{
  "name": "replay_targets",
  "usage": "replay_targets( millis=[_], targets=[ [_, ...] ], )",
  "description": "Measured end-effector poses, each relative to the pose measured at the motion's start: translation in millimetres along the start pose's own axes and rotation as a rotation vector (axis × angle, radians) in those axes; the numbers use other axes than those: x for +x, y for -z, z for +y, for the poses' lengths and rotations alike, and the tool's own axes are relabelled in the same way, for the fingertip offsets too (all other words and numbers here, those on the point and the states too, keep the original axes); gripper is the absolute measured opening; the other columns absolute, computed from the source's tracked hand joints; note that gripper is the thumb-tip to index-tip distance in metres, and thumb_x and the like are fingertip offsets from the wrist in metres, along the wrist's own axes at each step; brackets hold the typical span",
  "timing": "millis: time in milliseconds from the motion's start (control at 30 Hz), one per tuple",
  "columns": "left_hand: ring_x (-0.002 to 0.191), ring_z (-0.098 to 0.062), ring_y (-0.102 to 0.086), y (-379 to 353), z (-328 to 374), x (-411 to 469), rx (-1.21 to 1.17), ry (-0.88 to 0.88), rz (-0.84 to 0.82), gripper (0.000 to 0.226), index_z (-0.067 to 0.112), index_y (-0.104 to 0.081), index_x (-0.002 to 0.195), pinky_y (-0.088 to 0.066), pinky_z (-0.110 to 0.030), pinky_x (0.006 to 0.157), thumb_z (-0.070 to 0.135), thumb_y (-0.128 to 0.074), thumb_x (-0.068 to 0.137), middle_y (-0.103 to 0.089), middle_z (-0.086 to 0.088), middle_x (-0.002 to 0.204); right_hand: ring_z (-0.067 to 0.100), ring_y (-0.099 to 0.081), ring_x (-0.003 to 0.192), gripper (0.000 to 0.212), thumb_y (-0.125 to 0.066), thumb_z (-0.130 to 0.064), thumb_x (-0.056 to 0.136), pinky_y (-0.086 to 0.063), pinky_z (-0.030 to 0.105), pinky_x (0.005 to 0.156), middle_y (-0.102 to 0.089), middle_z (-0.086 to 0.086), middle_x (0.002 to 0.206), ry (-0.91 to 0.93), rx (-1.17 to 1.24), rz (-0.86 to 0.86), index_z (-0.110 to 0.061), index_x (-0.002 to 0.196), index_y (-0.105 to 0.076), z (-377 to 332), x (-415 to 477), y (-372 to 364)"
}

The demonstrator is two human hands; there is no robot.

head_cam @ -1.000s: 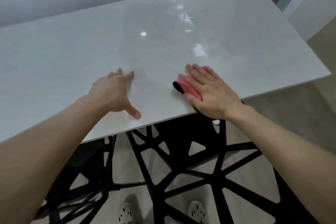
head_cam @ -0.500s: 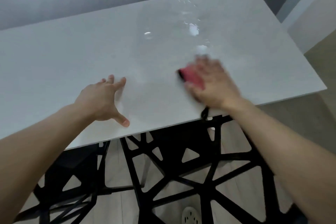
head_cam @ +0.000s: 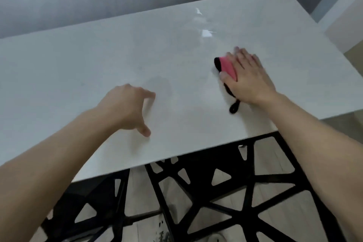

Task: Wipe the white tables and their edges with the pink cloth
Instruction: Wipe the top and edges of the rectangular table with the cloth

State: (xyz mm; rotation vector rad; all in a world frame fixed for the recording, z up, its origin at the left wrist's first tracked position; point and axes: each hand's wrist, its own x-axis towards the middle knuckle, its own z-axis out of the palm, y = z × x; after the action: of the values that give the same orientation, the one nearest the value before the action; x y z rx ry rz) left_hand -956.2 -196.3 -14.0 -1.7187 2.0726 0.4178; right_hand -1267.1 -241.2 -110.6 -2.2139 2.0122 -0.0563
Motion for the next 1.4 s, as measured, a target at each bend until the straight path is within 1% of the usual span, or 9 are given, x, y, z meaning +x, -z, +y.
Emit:
replay_targets(
  millis=[100, 267, 500, 733, 933, 1033, 1200, 1300, 1400],
  targets=[
    [0.116, -0.023, -0.069, 14.9, -24.9, 21.3, -0.095, -0.027, 0.061, 0.103, 0.041, -0.058, 0.149, -0.058, -0.042, 0.101, 0.047, -0.105, 0.058, -0.072, 0.007, 0.13, 0.026, -0.003, 0.168, 0.089, -0.017, -0.062, 0.102, 0.003, 0.044, 0.136, -0.011, 0.016, 0.18, -0.155, 0.054, 0.067, -0.006, 0.171, -0.018, -76.2, -3.4, -12.0],
    [0.142, -0.029, -0.052, 42.5, -63.6, 68.1, -0.056, -0.029, 0.074, 0.126, 0.037, -0.042, 0.162, -0.049, -0.045, 0.114, 0.054, -0.105, 0.054, -0.057, -0.002, 0.152, 0.016, 0.005, 0.168, 0.078, -0.028, -0.066, 0.109, 0.002, 0.041, 0.136, -0.004, 0.002, 0.181, 0.684, -0.012, -0.116, -0.024, 0.173, -0.014, -159.9, -66.7, -26.0],
    [0.163, -0.036, -0.022, 37.8, -102.0, 118.9, -0.096, -0.054, -0.033, 0.159, 0.044, -0.01, 0.172, -0.029, -0.048, 0.129, 0.067, -0.102, 0.044, -0.005, 0.002, 0.182, 0.022, -0.002, 0.168, 0.094, -0.01, -0.069, 0.096, 0.0, 0.045, 0.135, -0.009, 0.01, 0.181, -0.339, 0.018, 0.061, -0.014, 0.173, -0.015, -59.7, 68.8, -4.4],
    [0.159, -0.038, -0.022, 32.4, -108.0, 121.0, -0.075, -0.059, 0.007, 0.161, 0.047, -0.01, 0.17, -0.046, -0.067, 0.113, 0.074, -0.1, 0.039, -0.012, 0.004, 0.18, 0.015, 0.006, 0.167, 0.073, -0.033, -0.059, 0.112, 0.004, 0.04, 0.136, -0.002, 0.001, 0.181, 0.638, -0.03, -0.107, -0.026, 0.171, -0.005, -189.7, -13.8, -21.0],
    [0.156, -0.038, -0.03, 31.9, -109.4, 129.7, -0.059, -0.068, 0.003, 0.16, 0.045, -0.013, 0.169, -0.05, -0.068, 0.108, 0.07, -0.102, 0.038, -0.017, 0.002, 0.178, 0.022, -0.009, 0.167, 0.089, -0.016, -0.065, 0.099, -0.001, 0.042, 0.135, -0.014, 0.008, 0.181, -0.315, 0.004, 0.091, -0.015, 0.172, -0.019, -103.3, 141.3, 1.2],
    [0.15, -0.037, -0.035, 29.2, -113.1, 131.1, -0.056, -0.075, 0.023, 0.154, 0.046, -0.019, 0.167, -0.054, -0.066, 0.102, 0.07, -0.102, 0.039, -0.025, 0.001, 0.173, 0.031, -0.026, 0.162, 0.071, -0.028, -0.053, 0.107, -0.013, 0.045, 0.134, -0.028, 0.014, 0.176, 0.086, -0.017, 0.094, -0.016, 0.167, -0.029, -179.2, 95.0, -22.9],
    [0.155, -0.037, -0.025, 25.5, -114.9, 131.0, -0.065, -0.097, 0.036, 0.15, 0.046, -0.018, 0.165, -0.053, -0.065, 0.105, 0.07, -0.101, 0.042, -0.025, 0.003, 0.172, 0.018, -0.01, 0.167, 0.07, -0.027, -0.056, 0.114, -0.01, 0.043, 0.135, -0.017, 0.006, 0.18, 0.627, -0.022, -0.107, -0.017, 0.172, -0.023, -191.3, 35.2, -11.1],
    [0.164, -0.034, -0.011, 27.5, -113.8, 131.0, -0.11, -0.072, 0.001, 0.157, 0.049, -0.011, 0.168, -0.046, -0.068, 0.112, 0.068, -0.102, 0.042, -0.011, 0.01, 0.179, 0.033, -0.045, 0.146, 0.073, -0.026, -0.069, 0.108, -0.032, 0.047, 0.122, -0.051, 0.013, 0.155, 0.176, 0.012, 0.007, -0.015, 0.146, -0.055, -123.4, 143.1, 11.2],
    [0.167, -0.034, -0.004, 25.0, -114.9, 131.3, -0.119, -0.055, -0.009, 0.16, 0.051, -0.007, 0.168, -0.043, -0.068, 0.116, 0.068, -0.103, 0.04, -0.003, 0.013, 0.181, 0.025, -0.004, 0.168, 0.088, -0.018, -0.064, 0.103, 0.0, 0.043, 0.135, -0.008, 0.013, 0.181, -0.252, -0.049, 0.019, -0.008, 0.172, -0.015, -107.0, 191.1, 6.8]
  ],
)
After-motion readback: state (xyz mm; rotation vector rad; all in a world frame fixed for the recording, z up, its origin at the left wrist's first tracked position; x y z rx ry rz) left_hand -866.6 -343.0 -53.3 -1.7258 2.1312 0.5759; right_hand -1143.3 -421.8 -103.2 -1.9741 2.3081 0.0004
